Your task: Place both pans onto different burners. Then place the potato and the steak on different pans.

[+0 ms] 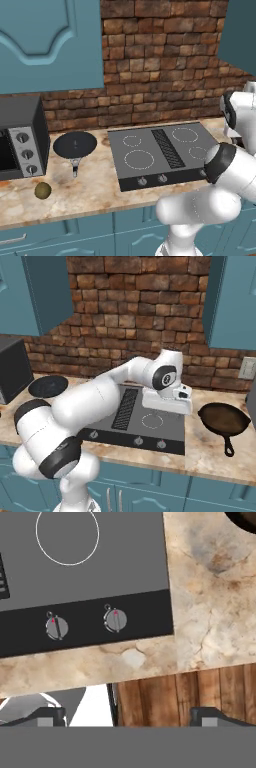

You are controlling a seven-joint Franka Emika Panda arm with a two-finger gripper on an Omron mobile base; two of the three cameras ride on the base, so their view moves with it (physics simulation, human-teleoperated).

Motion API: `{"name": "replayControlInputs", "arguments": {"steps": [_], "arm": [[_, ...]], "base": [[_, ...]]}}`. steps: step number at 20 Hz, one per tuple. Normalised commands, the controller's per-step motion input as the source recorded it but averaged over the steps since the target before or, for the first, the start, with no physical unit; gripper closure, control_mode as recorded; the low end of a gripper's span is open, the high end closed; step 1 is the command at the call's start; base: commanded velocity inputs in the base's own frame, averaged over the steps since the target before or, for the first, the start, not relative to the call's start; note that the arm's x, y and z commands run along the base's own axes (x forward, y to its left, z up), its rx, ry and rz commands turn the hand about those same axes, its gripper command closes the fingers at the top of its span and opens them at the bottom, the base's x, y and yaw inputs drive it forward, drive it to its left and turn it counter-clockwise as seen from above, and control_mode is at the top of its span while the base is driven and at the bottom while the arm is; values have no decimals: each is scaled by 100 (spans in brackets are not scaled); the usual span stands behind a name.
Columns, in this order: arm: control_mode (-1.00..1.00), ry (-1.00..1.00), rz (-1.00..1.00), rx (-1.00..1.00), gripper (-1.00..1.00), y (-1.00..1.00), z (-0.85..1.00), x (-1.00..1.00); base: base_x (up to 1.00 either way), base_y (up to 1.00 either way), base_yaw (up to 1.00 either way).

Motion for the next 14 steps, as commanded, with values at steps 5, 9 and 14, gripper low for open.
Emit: {"name": "replayControlInputs", "arguments": {"steps": [5,9,14], "arm": [[-100,-1,-2,0,-100,-100,-32,5],[-100,0,0,0,-100,-95,-5,18],[-100,0,0,0,-100,-64,-8,28]], "base": [[0,0,0],[0,0,0],[0,0,0]]}}
